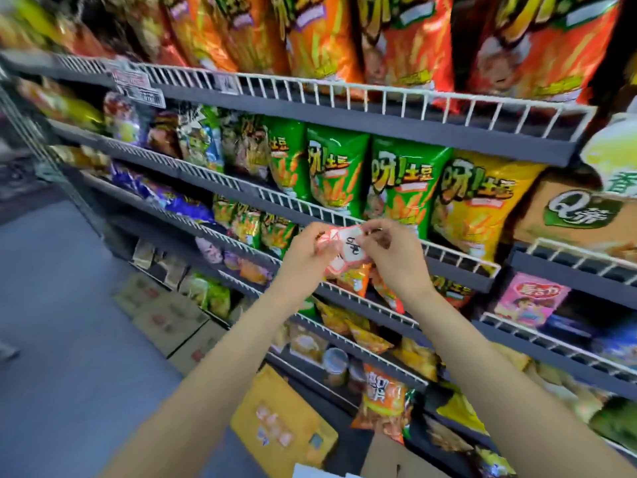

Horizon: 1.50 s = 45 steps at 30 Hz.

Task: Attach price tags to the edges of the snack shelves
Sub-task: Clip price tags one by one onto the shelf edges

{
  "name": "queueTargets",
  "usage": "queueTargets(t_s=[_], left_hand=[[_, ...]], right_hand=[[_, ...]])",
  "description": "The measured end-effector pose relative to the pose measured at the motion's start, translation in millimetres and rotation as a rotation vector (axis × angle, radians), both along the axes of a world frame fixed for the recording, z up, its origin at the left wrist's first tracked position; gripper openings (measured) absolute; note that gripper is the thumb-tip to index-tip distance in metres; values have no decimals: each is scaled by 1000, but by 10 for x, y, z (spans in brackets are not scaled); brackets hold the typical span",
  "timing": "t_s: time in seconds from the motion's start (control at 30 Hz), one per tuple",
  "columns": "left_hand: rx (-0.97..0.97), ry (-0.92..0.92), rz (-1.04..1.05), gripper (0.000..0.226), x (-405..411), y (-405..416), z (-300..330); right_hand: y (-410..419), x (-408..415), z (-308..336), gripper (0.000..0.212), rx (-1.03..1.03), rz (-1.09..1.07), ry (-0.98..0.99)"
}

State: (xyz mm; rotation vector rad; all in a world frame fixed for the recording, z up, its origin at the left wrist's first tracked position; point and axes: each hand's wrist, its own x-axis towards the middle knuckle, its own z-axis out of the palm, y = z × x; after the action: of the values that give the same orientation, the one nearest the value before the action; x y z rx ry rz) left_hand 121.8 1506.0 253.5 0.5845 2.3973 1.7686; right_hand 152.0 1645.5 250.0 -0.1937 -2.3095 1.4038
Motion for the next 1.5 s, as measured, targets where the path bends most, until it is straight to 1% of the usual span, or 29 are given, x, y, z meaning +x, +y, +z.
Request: queueTargets(t_s=[0.03, 0.13, 0.2, 0.27, 0.33, 0.43, 0.5, 0.6, 0.63, 0.7, 0.8, 0.87, 0.97, 1.07, 1.2, 1.33, 1.5], left_hand=[[-15, 25, -12, 8, -146, -59, -8], [-101, 74, 21, 20, -642, -233, -8], [-99, 98, 47, 14, -944, -356, -13], [-82, 83, 51, 9, -1209, -480, -21], [-50, 45, 58, 13, -1434, -612, -41], [5, -20, 50, 12, -1785, -830, -114], [7, -46, 66, 10, -2076, -989, -199], [-33, -41, 82, 13, -2558, -1208, -303], [-59, -50, 81, 16, -2730, -1276, -345], [-127, -95, 41, 31, -3027, -1391, -408], [-246, -173, -70, 53, -3404, -1532, -480], [-296, -220, -130, 62, -3616, -1587, -496], [-364, -231, -196, 64, -3835, -1601, -499], [-376, -216, -239, 63, -3942, -1613, -511], [-389, -140, -284, 57, -4001, -1659, -557], [-363, -151, -348, 53, -4055, -1655, -575], [-366, -122, -366, 53, -4095, -1690, -604]], right_hand=[[-53, -158, -18, 4, -4, -3, -6], [-223, -636, -27, 12, -4, -3, -15], [-348, -909, -15, 13, -24, 26, -37], [-469, -1170, -12, 9, -49, 58, -56], [-585, -1427, -30, 5, -54, 75, -68], [-720, -1815, -74, 7, -53, 69, -98], [-807, -2049, -98, 6, -31, 35, -98], [-961, -2389, -155, 5, 63, -29, -106], [-1014, -2499, -177, 4, 89, -52, -113], [-1112, -2688, -204, 6, 148, -94, -117], [-1275, -2950, -244, 8, 225, -179, -121], [-1398, -3109, -282, 9, 259, -223, -114], [-1526, -3277, -345, 9, 348, -274, -113], [-1599, -3375, -389, 10, 418, -316, -119], [-1649, -3448, -445, 9, 439, -333, -103], [-1670, -3485, -449, 8, 459, -335, -88], [-1684, -3512, -458, 9, 488, -347, -88]])
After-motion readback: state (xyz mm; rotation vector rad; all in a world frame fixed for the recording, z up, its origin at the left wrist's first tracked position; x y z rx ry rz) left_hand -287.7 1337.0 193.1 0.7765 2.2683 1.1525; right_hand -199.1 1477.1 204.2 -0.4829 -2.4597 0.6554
